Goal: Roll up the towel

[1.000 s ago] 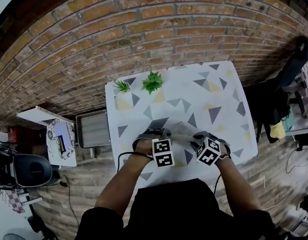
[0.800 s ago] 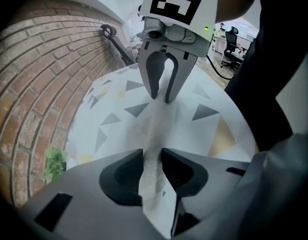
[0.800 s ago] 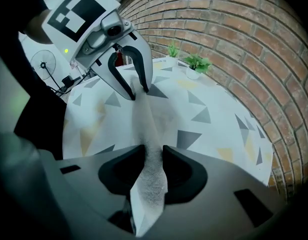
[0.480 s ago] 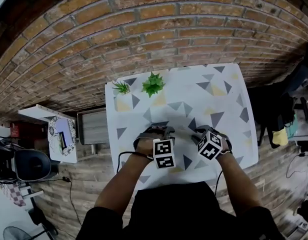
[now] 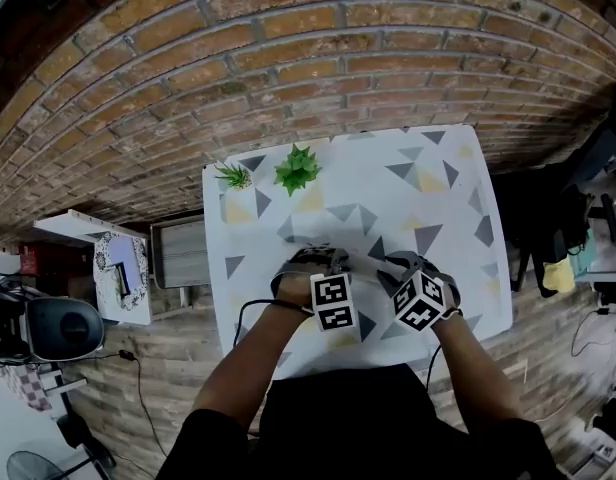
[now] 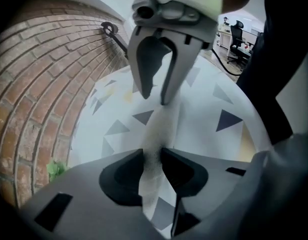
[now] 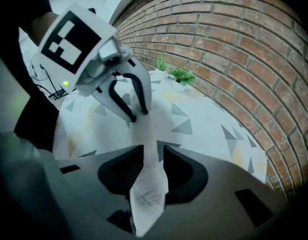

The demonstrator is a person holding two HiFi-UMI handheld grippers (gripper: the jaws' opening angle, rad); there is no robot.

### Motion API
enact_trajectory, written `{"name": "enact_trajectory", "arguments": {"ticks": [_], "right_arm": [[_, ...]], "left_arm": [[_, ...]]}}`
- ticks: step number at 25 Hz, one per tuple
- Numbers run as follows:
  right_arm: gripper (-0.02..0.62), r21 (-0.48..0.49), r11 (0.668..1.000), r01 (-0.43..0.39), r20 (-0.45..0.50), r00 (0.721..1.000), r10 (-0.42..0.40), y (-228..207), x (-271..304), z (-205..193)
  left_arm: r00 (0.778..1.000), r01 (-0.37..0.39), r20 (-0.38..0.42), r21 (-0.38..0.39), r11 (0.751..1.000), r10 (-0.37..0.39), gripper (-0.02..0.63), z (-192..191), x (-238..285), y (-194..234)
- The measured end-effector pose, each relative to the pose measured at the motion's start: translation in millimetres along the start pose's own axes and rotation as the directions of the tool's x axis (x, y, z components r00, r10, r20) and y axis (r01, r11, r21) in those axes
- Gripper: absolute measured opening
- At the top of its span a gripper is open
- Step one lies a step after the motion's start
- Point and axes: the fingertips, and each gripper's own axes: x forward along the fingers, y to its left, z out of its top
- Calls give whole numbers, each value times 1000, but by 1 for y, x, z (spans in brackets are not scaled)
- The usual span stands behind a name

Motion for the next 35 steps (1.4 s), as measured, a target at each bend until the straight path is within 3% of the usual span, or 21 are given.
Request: {"name": "enact_trajectory", "arguments": {"ticks": [8, 11, 14, 17, 23, 27, 29, 35], "right_arm": [[155, -68, 995, -68, -9, 998, 67, 19, 13, -8], [155, -75, 994, -79, -6, 997, 79, 16, 17, -10], [155, -90, 994, -66, 23, 997, 68, 12, 19, -7], [153, -81, 997, -18, 73, 997, 24, 5, 16, -4], [85, 20, 999, 45, 221, 974, -48, 7, -20, 15], [18, 78, 996, 43, 305, 950, -65, 30, -57, 23], [17, 115, 993, 28, 339, 939, -66, 46, -76, 24], [17, 277, 958, -68, 471, 879, -74, 111, -132, 19]], "left_arm": [[998, -63, -33, -123, 990, 59, 129, 1, 1, 17], [991, -133, -25, -224, 965, 131, 129, 1, -11, 22], [980, -177, 12, -406, 897, 199, 127, -3, -27, 23], [964, -183, 54, -578, 795, 261, 115, -9, -46, 18], [898, -141, 162, -774, 617, 409, 52, -17, -103, -5], [852, -87, 218, -838, 539, 476, 34, -22, -143, -37], [826, -77, 230, -859, 506, 515, 32, -25, -162, -57], [736, -57, 255, -899, 433, 627, 20, -33, -214, -128]]}}
